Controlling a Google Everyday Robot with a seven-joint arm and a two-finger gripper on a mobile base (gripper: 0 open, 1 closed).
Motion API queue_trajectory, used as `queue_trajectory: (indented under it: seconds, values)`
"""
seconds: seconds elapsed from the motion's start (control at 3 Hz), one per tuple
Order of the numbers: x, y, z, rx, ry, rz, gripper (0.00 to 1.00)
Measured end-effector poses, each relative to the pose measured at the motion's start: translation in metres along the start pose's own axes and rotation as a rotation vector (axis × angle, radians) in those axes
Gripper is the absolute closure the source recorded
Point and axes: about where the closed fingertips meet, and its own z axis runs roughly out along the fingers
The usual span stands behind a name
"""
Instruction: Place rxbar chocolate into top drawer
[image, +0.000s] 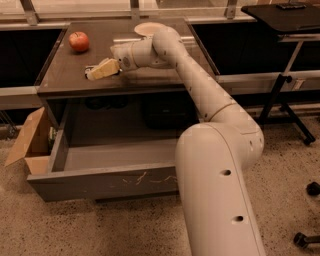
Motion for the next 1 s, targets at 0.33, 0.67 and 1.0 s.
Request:
queue_trajectory:
  seconds: [0.33, 0.67, 1.0]
  values:
    - [0.007, -0.002, 0.003, 0.003, 0.025, 0.030, 0.00]
    - [0.016, -0.004, 0.008, -0.009, 0.043, 0.059, 0.00]
    - [0.026, -0.005, 0.014, -0.030, 0.040, 0.085, 0.00]
